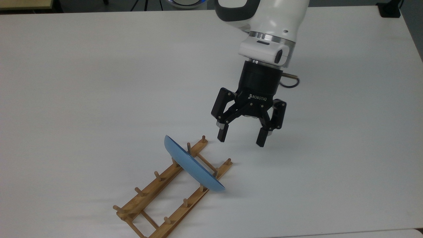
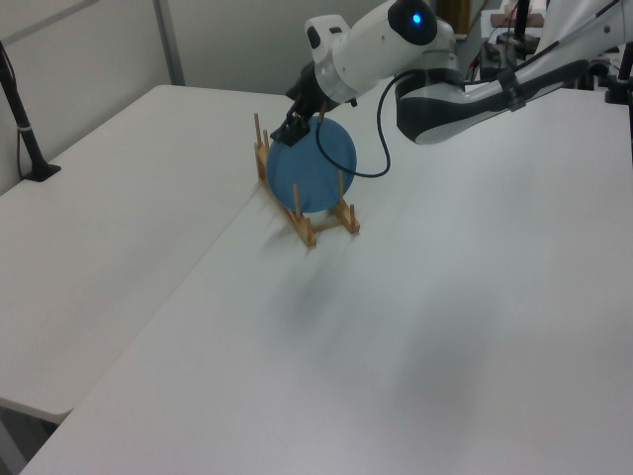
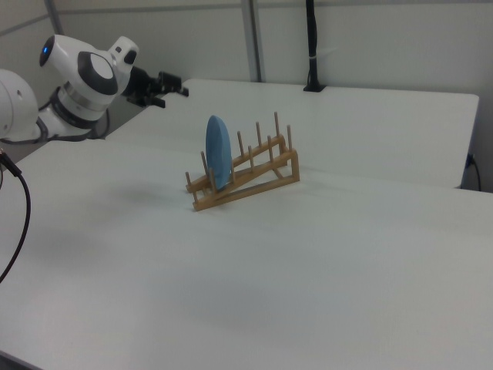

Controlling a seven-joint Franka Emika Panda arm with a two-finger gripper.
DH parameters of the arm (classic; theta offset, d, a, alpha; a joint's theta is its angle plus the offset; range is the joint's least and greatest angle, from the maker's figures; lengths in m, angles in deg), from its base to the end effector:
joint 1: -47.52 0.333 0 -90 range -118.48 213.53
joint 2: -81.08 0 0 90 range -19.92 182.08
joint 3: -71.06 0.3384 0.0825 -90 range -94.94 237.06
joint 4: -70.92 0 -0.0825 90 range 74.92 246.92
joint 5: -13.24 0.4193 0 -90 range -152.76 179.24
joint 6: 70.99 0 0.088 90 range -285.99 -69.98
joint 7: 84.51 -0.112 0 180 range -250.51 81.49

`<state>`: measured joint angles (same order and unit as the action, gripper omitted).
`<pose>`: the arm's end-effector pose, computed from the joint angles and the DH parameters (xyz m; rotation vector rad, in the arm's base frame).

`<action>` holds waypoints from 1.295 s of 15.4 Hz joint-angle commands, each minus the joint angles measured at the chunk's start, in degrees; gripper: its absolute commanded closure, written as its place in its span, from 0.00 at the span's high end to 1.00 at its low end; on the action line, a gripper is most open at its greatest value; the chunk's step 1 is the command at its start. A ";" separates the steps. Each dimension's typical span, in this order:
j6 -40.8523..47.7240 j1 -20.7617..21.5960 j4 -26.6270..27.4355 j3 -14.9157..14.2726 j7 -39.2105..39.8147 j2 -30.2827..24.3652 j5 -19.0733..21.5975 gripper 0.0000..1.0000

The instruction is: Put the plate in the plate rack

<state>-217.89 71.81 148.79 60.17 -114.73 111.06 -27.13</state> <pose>0.7686 0.2288 0.5053 2.5263 0.2967 1.1471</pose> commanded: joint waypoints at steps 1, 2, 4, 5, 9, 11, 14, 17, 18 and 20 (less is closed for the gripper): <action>11.69 -3.89 5.36 6.31 -7.92 -5.72 12.29 1.00; 15.82 -4.42 5.45 6.58 -7.66 -6.50 16.86 1.00; 24.25 -5.73 5.89 6.67 -4.95 -8.09 23.99 1.00; 29.43 -7.14 6.59 7.37 -1.01 -9.23 28.03 1.00; 45.45 -13.90 9.83 8.25 17.19 -16.60 39.65 1.00; 50.81 -16.89 14.57 8.25 23.34 -23.00 42.03 1.00; 56.36 -19.54 15.21 8.25 25.56 -24.88 42.13 1.00; 58.05 -19.89 15.03 8.34 25.83 -25.32 42.13 1.00; 58.22 -19.72 14.86 8.34 25.74 -25.06 42.04 1.00; 57.87 -19.46 14.68 8.25 25.74 -24.45 42.04 1.00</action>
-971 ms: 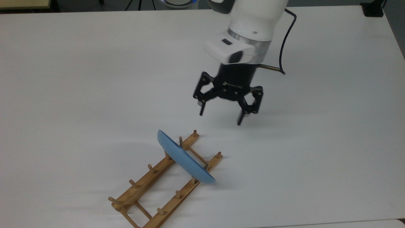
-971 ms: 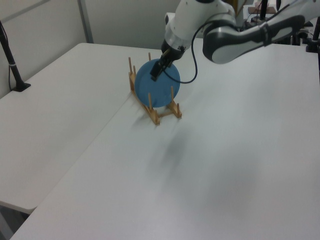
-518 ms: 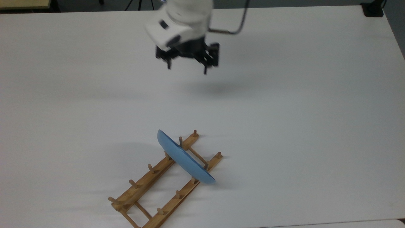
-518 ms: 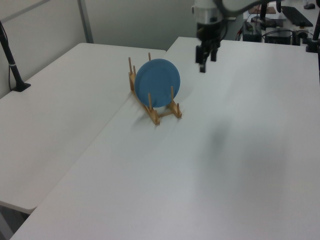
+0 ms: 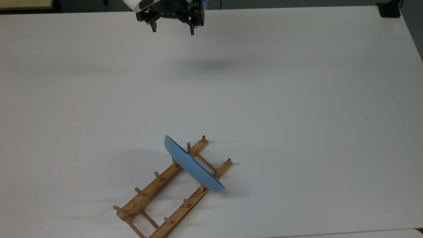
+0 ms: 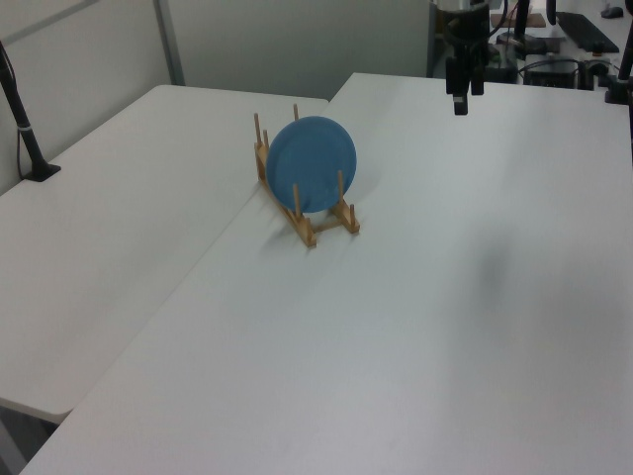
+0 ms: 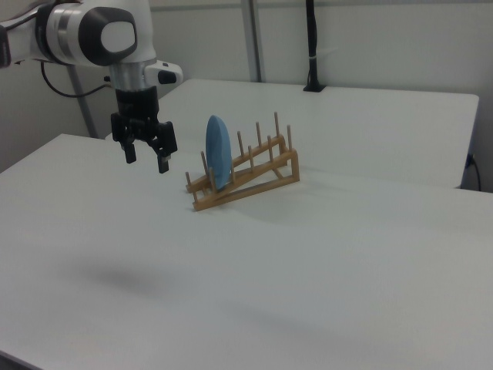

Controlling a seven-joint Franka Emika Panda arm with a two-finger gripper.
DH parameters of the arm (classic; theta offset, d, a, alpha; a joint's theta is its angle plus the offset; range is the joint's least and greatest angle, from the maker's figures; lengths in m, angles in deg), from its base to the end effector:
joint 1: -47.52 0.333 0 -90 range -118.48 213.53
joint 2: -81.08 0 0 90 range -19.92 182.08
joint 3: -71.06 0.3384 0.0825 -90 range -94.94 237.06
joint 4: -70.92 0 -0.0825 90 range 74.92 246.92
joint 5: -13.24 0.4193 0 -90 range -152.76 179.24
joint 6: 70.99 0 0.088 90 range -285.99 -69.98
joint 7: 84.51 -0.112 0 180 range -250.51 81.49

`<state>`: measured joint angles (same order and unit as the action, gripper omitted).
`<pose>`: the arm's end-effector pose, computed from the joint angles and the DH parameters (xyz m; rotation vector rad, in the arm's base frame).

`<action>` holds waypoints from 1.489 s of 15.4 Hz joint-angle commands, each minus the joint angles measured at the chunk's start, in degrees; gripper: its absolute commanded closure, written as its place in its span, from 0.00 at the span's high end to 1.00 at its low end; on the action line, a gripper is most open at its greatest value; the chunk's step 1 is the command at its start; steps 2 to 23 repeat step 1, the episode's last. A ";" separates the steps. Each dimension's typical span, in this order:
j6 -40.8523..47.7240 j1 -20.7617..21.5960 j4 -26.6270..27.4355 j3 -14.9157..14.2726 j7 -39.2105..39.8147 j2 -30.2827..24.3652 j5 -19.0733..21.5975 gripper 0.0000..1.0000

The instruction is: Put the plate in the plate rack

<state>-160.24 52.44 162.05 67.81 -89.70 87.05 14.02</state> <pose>0.6150 0.0210 0.5682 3.1322 -0.0976 -0.2151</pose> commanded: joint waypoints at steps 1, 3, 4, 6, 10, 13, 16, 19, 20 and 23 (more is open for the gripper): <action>-0.30 -0.26 1.33 0.61 0.71 -0.43 0.81 1.00; -0.30 -0.26 1.33 0.61 0.71 -0.43 0.81 1.00; -0.30 -0.26 1.33 0.61 0.71 -0.43 0.81 1.00; -0.30 -0.26 1.33 0.61 0.71 -0.43 0.81 1.00; -0.30 -0.26 1.33 0.61 0.71 -0.43 0.81 1.00; -0.30 -0.26 1.33 0.61 0.71 -0.43 0.81 1.00; -0.30 -0.26 1.33 0.61 0.71 -0.43 0.81 1.00; -0.30 -0.26 1.33 0.61 0.71 -0.43 0.81 1.00; -0.30 -0.26 1.33 0.61 0.71 -0.43 0.81 1.00; -0.30 -0.26 1.33 0.61 0.71 -0.43 0.81 1.00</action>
